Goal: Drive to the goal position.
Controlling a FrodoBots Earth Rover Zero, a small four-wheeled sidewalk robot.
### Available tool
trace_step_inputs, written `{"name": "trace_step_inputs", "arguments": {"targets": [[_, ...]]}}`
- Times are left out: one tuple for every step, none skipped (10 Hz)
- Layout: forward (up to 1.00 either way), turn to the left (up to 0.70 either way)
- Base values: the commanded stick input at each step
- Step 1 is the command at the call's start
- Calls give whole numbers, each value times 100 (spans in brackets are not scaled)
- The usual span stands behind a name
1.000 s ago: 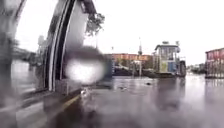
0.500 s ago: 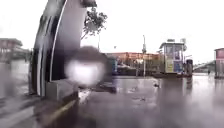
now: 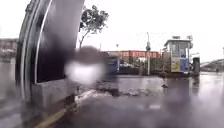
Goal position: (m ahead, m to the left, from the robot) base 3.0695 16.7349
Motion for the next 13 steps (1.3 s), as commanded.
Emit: {"name": "trace_step_inputs", "arguments": {"targets": [[100, 0], [100, 0], [100, 0], [100, 0], [100, 0], [100, 0], [100, 0], [100, 0], [100, 0], [100, 0], [100, 0], [100, 0], [100, 0]]}}
